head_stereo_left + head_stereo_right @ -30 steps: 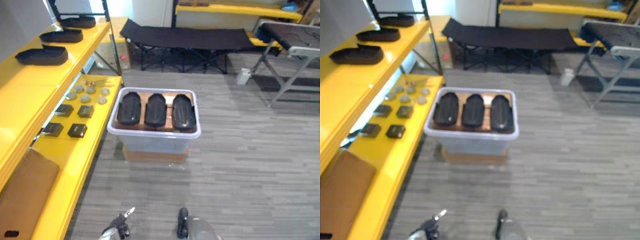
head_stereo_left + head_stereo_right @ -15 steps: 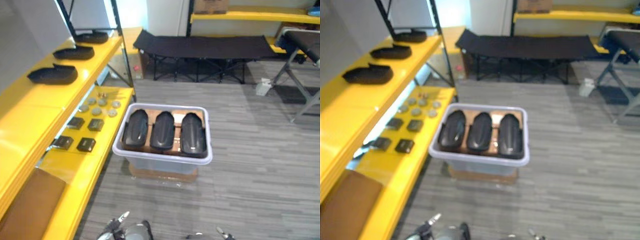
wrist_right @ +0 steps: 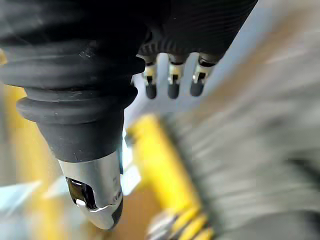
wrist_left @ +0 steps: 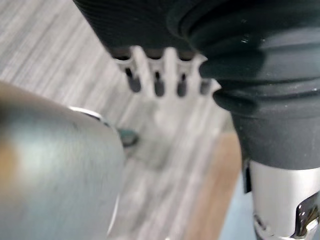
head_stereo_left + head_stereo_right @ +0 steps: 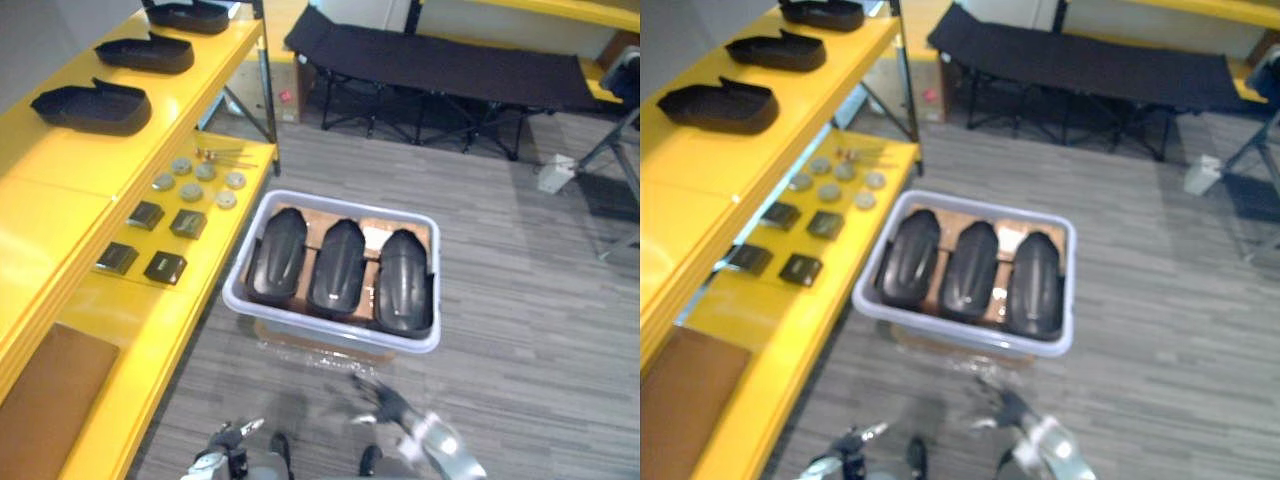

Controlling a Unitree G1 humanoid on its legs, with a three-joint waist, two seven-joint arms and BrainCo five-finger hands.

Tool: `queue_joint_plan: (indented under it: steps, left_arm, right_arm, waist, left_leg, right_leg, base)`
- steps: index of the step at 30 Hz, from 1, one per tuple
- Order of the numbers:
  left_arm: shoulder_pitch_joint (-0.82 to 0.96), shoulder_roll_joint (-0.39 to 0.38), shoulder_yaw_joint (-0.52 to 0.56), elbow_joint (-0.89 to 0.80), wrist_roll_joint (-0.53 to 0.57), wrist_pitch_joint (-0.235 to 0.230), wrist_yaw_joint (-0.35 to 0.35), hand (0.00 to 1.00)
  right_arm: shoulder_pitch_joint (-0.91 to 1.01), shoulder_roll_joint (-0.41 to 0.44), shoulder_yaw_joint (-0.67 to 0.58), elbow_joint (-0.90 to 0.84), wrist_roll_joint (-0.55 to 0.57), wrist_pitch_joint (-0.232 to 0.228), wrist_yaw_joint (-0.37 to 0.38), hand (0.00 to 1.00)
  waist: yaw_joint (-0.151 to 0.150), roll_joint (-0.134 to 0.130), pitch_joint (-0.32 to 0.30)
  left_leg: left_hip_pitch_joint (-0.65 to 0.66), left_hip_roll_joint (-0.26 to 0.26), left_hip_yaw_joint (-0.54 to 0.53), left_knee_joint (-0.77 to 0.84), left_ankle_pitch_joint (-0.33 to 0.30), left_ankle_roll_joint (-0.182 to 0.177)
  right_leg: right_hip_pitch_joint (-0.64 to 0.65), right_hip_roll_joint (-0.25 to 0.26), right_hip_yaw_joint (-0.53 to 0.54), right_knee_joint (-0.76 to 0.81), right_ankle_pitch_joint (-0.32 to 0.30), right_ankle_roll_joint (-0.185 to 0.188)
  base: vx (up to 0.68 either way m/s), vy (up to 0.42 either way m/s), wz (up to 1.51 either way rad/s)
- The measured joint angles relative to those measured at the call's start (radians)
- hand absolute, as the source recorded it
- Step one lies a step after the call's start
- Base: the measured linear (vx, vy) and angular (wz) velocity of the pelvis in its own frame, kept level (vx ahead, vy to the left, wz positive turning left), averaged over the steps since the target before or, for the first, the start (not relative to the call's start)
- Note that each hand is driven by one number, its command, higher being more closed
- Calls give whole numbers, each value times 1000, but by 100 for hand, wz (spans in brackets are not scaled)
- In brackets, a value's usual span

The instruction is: Walk over and take plastic housings, then place them on the shelf

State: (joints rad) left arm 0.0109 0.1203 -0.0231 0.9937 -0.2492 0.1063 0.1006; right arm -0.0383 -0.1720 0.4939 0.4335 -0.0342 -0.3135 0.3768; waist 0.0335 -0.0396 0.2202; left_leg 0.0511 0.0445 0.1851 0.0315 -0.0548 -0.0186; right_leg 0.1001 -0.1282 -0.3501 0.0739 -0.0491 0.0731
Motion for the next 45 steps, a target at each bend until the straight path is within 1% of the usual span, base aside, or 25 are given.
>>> queue_joint_plan:
  steps: [2, 3, 4, 5, 6, 7, 8, 9, 11, 13, 15, 16, 21, 25, 28, 30, 31, 32, 34, 35, 37, 38, 40, 43, 45]
  left_arm:
    - [0, -1, 0, -1, 14, -5, 4, 0]
    - [3, -1, 2, -1, 12, -6, 8, 0]
    - [4, -1, 3, -1, 10, -8, 11, 0]
    - [8, -2, 4, -1, 5, -15, 20, 0]
    - [12, -3, 10, -1, -12, -21, 39, 0]
    - [21, -4, 16, -10, -19, -26, 54, 0]
    - [28, -4, 22, -20, -19, -29, 58, 0]
    - [42, -3, 25, -38, -15, -39, 67, 0]
    - [58, -3, 25, -54, -6, -46, 74, 0]
    - [68, -2, 23, -65, -4, -49, 72, 0]
    - [71, -2, 21, -67, 33, -67, 72, 0]
    - [168, 42, 44, -70, 71, -81, 72, 0]
    - [169, 40, 44, -69, 71, -81, 72, 0]
    - [173, 29, 44, -74, 63, -82, 71, 0]
    - [189, 27, 48, -118, -10, -82, 70, 0]
    - [181, 31, 61, -165, -62, -86, 69, 0]
    - [172, 31, 74, -180, -67, -90, 68, 0]
    - [157, 31, 85, -187, -67, -94, 66, 0]
    - [115, 31, 89, -188, -66, -104, 56, 0]
    - [107, 30, 89, -188, -66, -105, 50, 0]
    - [91, 27, 78, -189, -67, -109, 33, 0]
    - [86, 27, 75, -188, -67, -109, 31, 0]
    - [67, 26, 42, -184, -69, -110, 15, 0]
    - [60, 28, 7, -175, -98, -110, -1, 0]
    - [45, 26, -15, -159, -102, -116, -8, 0]
  right_arm:
    - [-13, 3, -13, -124, 88, 24, -20, 0]
    - [-38, 8, -77, -215, 156, 49, -91, 0]
    - [-54, 12, -120, -237, 179, 57, -121, 0]
    - [-83, 19, -193, -256, 211, 64, -185, 0]
    - [-120, 27, -301, -268, 258, 76, -272, 0]
    - [-149, 28, -402, -266, 316, 85, -359, 0]
    - [-156, 28, -450, -265, 344, 93, -397, 0]
    - [-161, 25, -527, -256, 377, 115, -467, 0]
    - [-164, 10, -595, -205, 402, 151, -543, 0]
    - [-158, -12, -634, -121, 429, 204, -618, 0]
    - [-155, -25, -662, -69, 457, 212, -625, 0]
    - [-166, -25, -683, 13, 532, 209, -618, 0]
    - [-163, -25, -684, 13, 532, 207, -618, 0]
    - [-117, -5, -749, 9, 543, 171, -616, 0]
    - [-91, 4, -857, 11, 569, 162, -619, 0]
    - [-101, -9, -935, 42, 577, 161, -639, 0]
    - [-116, -23, -964, 72, 583, 166, -651, 0]
    - [-135, -42, -990, 101, 584, 173, -670, 0]
    - [-191, -112, -1036, 141, 584, 206, -710, 0]
    - [-203, -134, -1038, 149, 584, 209, -712, 0]
    - [-277, -228, -1038, 188, 601, 214, -723, 0]
    - [-298, -250, -1038, 195, 609, 214, -724, 0]
    - [-372, -330, -1034, 216, 609, 210, -726, 0]
    - [-444, -385, -1020, 248, 605, 210, -724, 0]
    - [-500, -447, -972, 285, 582, 208, -725, 0]
  waist:
    - [7, -1, 0]
    - [9, -4, -2]
    - [8, -5, -3]
    - [8, -5, -3]
    - [8, -6, -3]
    - [7, -7, -4]
    - [7, -10, -6]
    - [9, -16, -10]
    - [7, -21, -13]
    - [0, -21, -13]
    - [0, -15, -14]
    - [11, -28, -26]
    - [10, -22, -23]
    - [8, -1, -1]
    - [6, 11, 25]
    - [2, 8, 80]
    - [2, 6, 112]
    - [1, 5, 141]
    - [1, 23, 212]
    - [1, 29, 227]
    - [-4, 60, 246]
    - [-4, 67, 250]
    - [2, 89, 261]
    - [5, 103, 266]
    - [8, 117, 272]
  left_leg:
    - [20, 9, -12, -8, 0, 0]
    - [39, 13, -12, -16, 0, -1]
    - [47, 12, -11, -21, 0, -1]
    - [56, 11, -8, -27, 0, -1]
    - [58, 7, -5, -26, 0, -1]
    - [58, 3, -2, -26, 0, -1]
    - [58, -2, 0, -26, 0, -1]
    - [63, -10, 13, -26, 0, -1]
    - [70, -21, 20, -27, 0, -1]
    - [71, -38, 22, -37, 10, 10]
    - [72, -53, 16, -71, 33, 13]
    - [72, -91, -11, -120, 57, 27]
    - [69, -91, -16, -120, 54, 23]
    - [55, -90, -22, -120, 52, 25]
    - [4, -92, -14, -114, 63, 28]
    - [-57, -88, -12, -78, 70, 38]
    - [-93, -84, -12, -35, 56, 42]
    - [-140, -78, -9, 16, 37, 41]
    - [-231, -57, -4, 127, -4, 44]
    - [-244, -52, -4, 146, -12, 43]
    - [-309, -35, -4, 209, -32, 43]
    - [-322, -32, -4, 217, -33, 43]
    - [-362, -28, -5, 222, -33, 37]
    - [-391, -27, -6, 219, -19, 40]
    - [-414, -31, -7, 217, -6, 43]
  right_leg:
    - [21, 8, 1, -3, 7, -5]
    - [35, 9, 5, -2, 11, -5]
    - [39, 9, 9, -2, 14, -4]
    - [42, 8, 20, -2, 19, -2]
    - [41, 4, 30, -4, 30, 5]
    - [39, 4, 35, -6, 39, 6]
    - [39, 0, 40, -7, 40, 8]
    - [40, -8, 54, -8, 40, 8]
    - [42, -19, 54, -10, 39, 9]
    - [39, -33, 54, -12, 27, 22]
    - [33, -46, 50, -10, 2, 36]
    - [43, -61, 53, -43, 24, 35]
    - [43, -62, 51, -36, 23, 34]
    - [28, -69, 50, -26, 19, 31]
    - [-44, -79, 55, -1, 25, 39]
    - [-106, -90, 65, 36, 29, 43]
    - [-129, -91, 73, 47, 33, 43]
    - [-155, -90, 77, 51, 40, 41]
    - [-195, -80, 79, 48, 58, 38]
    - [-201, -79, 79, 50, 57, 38]
    - [-246, -71, 79, 73, 57, 36]
    - [-258, -69, 80, 79, 56, 36]
    - [-304, -68, 81, 102, 49, 26]
    - [-346, -69, 84, 124, 44, 20]
    - [-384, -75, 87, 153, 35, 17]
  base:
    - [36, -36, 14]
    - [2, 5, 4]
    - [-22, 29, -3]
    - [-53, 64, -12]
    - [-84, 91, -13]
    - [-86, 81, -9]
    - [-86, 83, -10]
    - [-82, 83, -16]
    - [-91, 72, -21]
    - [-137, 48, -10]
    - [-85, 16, 8]
    - [-30, 6, 8]
    - [0, 0, 0]
    - [0, 0, 2]
    - [-5, 36, -4]
    - [-13, 42, 1]
    - [-72, 27, 1]
    - [-88, 2, -5]
    - [-112, 0, -8]
    - [-109, 5, -5]
    - [-96, 2, -4]
    - [-76, -4, -4]
    - [-69, -11, 0]
    - [-27, -9, 0]
    - [-3, -1, 3]
